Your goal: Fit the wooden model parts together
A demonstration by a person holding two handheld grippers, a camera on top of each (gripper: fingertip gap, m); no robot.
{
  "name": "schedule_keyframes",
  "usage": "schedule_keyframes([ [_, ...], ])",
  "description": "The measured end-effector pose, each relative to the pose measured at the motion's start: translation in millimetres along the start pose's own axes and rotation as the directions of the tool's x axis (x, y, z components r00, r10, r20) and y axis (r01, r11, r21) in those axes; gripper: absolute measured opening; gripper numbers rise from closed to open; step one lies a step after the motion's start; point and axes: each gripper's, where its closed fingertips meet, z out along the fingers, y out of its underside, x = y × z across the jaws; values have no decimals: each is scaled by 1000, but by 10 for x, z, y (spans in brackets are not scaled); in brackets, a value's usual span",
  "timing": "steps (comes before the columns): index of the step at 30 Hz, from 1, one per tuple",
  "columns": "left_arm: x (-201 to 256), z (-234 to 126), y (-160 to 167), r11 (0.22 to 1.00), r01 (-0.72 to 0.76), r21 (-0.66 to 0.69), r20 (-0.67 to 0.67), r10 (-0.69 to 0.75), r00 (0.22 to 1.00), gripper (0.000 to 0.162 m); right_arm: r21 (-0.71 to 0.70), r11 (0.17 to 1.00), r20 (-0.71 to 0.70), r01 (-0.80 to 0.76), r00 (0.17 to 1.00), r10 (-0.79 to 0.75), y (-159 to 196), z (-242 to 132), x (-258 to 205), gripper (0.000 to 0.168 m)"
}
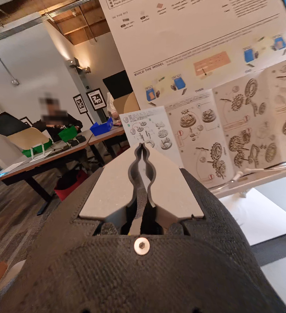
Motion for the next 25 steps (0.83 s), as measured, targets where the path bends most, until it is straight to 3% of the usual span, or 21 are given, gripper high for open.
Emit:
schedule_keyframes([
  [6,-64,228,74,1000,-4,-14,2,4,1000,0,-20,994,-21,103,994,-103,71,10,-9,45],
  [25,-73,435,-30,998,-65,12,7,65,998,0,-59,993,-34,102,994,-104,172,36,65,39],
])
